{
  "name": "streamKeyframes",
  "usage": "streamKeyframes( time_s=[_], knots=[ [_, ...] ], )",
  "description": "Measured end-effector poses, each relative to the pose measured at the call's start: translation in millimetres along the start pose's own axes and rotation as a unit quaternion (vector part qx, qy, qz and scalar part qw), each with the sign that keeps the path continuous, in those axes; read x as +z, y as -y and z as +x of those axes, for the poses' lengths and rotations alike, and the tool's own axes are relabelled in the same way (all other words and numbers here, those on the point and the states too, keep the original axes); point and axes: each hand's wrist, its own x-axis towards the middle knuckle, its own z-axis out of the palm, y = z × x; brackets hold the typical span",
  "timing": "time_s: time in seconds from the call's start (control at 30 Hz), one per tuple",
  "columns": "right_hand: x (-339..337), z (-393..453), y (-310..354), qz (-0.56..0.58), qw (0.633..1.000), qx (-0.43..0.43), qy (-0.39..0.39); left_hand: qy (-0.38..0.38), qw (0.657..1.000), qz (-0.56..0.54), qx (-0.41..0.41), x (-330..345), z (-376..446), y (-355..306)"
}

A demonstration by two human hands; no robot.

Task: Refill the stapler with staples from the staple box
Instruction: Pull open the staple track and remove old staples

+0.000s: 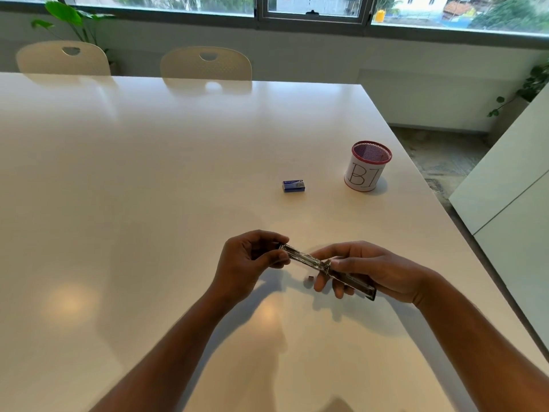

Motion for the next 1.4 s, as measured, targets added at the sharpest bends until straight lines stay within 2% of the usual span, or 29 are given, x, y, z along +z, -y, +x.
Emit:
streamKeyframes(
  time_s=[0.1,0.27,0.47,0.6,0.73,0.87,1.1,1.4],
  knots=[
    [-2,0,2,-0.054,0.998,-0.011,-0.014,-0.008,1.000,-0.007,0.001,-3,-1,1],
    [8,11,0,-0.182,0.972,-0.039,-0.145,-0.008,0.999,0.021,0.025,-6,0,4],
    [14,23,-8,-0.338,0.901,-0.118,-0.243,-0.029,0.989,0.130,0.059,-12,3,9],
    [15,30,-12,-0.431,0.846,-0.155,-0.272,-0.037,0.981,0.177,0.071,-14,4,12],
    [16,36,-21,-0.437,0.835,-0.165,-0.291,-0.056,0.962,0.261,0.064,-15,7,16],
    [17,43,-28,-0.431,0.829,-0.154,-0.321,-0.069,0.950,0.299,0.054,-16,10,21],
    [19,50,-34,-0.461,0.797,-0.140,-0.365,-0.099,0.931,0.348,0.056,-17,18,30],
    [19,42,-40,-0.455,0.798,-0.127,-0.374,-0.088,0.925,0.364,0.062,-15,14,32]
  ],
)
